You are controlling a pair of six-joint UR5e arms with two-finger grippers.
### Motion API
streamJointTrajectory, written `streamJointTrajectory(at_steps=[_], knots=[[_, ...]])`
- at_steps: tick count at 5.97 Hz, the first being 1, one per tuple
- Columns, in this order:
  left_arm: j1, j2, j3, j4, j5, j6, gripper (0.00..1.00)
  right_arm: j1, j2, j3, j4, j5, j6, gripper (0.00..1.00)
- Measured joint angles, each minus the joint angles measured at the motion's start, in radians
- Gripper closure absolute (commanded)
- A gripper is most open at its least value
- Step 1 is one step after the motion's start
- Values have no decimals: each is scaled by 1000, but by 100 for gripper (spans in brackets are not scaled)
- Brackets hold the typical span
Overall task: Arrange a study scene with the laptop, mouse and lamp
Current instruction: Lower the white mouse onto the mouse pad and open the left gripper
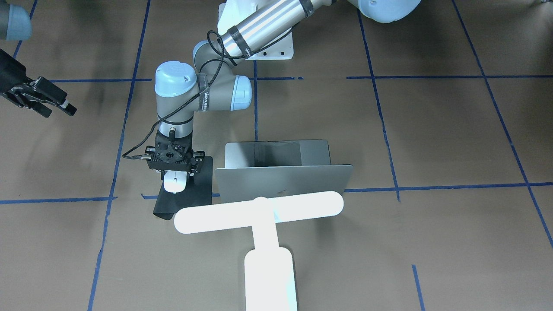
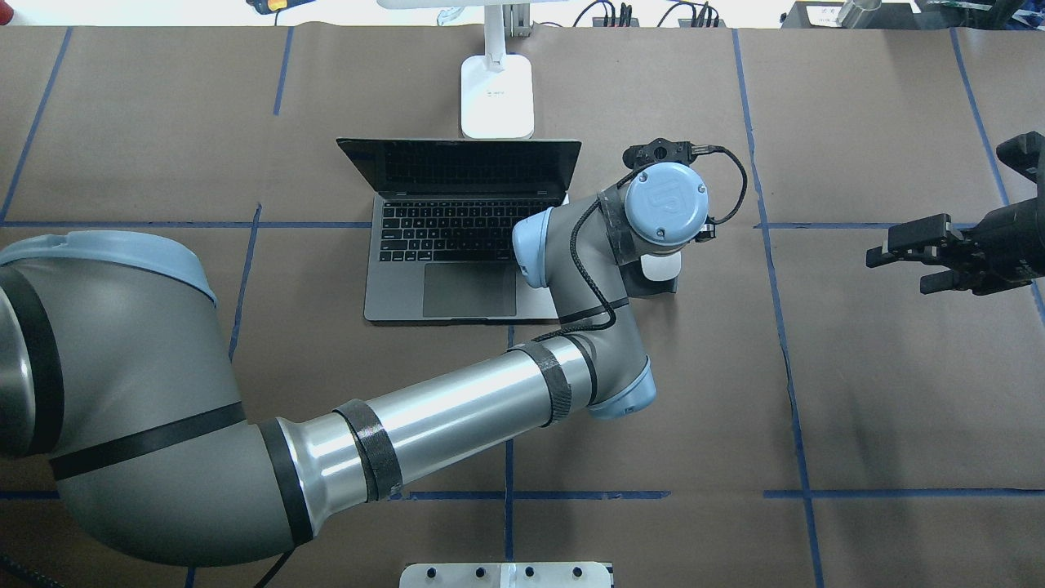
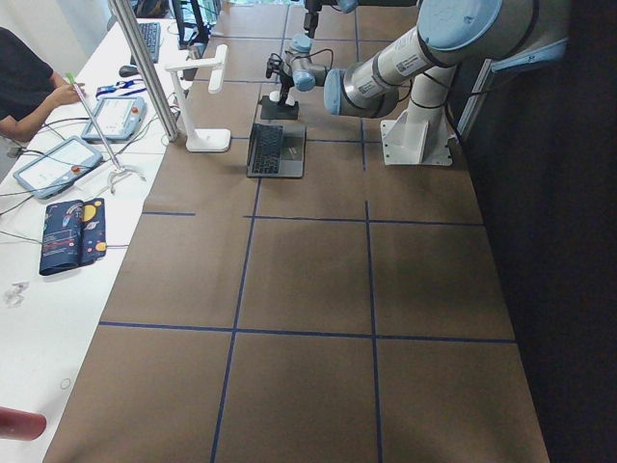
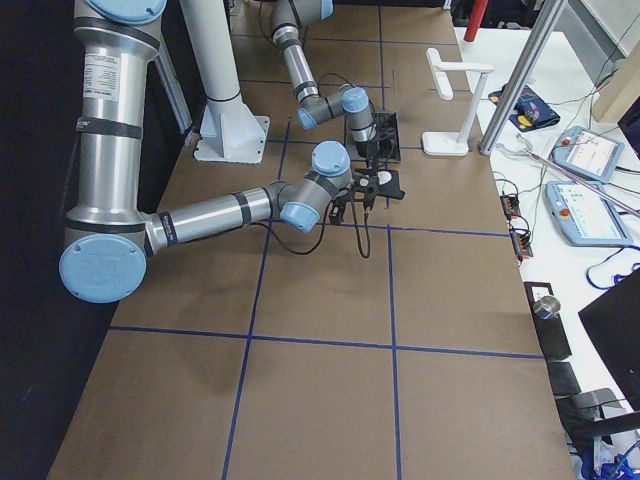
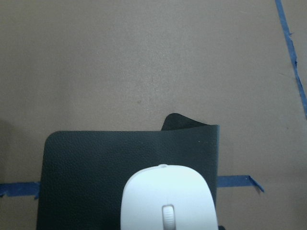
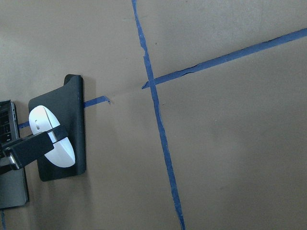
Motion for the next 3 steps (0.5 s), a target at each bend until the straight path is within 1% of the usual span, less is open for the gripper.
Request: streamJointTrajectory(at_steps=[1, 2, 3], knots=[[-2, 1, 1, 0, 0, 0, 28, 0, 0, -4, 1, 1, 0, 0], [-4, 1, 1, 0, 0, 0, 9, 0, 0, -5, 1, 1, -1, 0], [-6, 2, 2, 0, 0, 1, 1, 0, 0, -8, 2, 2, -1, 0]])
